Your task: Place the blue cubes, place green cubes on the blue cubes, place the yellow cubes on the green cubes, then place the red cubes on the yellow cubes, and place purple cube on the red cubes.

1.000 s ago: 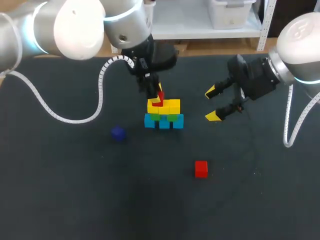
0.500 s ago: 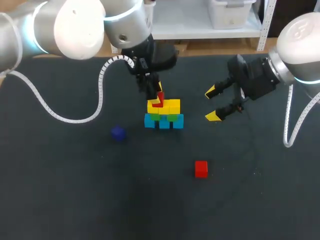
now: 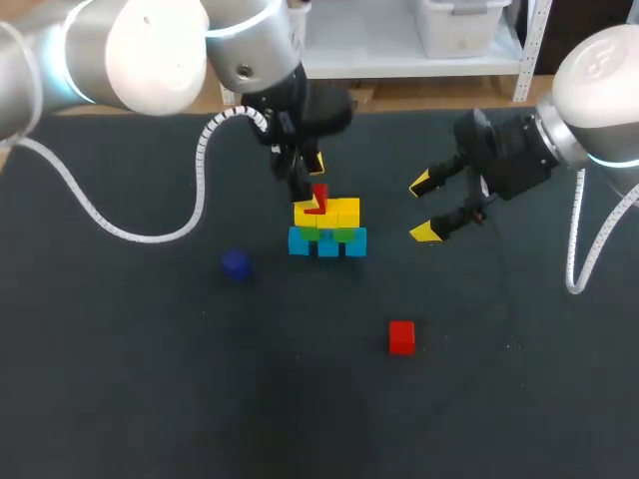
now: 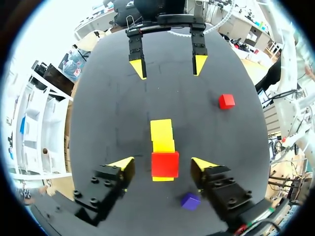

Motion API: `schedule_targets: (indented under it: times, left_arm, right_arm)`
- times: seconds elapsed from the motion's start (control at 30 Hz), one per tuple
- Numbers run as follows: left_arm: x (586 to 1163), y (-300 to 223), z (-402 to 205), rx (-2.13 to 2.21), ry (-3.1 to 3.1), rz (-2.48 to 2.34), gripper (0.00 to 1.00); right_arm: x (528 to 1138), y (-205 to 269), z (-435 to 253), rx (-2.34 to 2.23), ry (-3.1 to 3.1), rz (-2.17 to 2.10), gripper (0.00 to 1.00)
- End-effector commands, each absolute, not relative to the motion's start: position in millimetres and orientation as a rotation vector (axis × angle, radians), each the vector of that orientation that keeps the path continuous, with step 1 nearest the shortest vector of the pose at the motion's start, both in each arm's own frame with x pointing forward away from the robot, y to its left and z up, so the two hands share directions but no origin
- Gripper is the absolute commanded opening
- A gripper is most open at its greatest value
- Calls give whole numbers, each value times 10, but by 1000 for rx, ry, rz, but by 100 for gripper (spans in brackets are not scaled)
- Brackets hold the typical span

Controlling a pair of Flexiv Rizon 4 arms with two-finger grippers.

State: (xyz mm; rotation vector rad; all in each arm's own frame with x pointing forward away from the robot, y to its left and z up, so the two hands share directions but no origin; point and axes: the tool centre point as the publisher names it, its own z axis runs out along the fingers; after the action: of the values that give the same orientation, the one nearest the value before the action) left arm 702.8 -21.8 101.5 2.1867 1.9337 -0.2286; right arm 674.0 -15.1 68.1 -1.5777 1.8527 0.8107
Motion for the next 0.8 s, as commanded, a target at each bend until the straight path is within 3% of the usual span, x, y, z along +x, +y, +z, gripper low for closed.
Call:
schedule_targets:
  times: [0.03,0.8]
  left_arm:
    - [6953,-154,1145,2169,1913,-211,100]
    - [6727,547,1324,2054,1864,-257,100]
  right_arm:
    - [6741,-152,678,-1577,1850,812,100]
    - [6741,-152,678,-1577,1850,812,100]
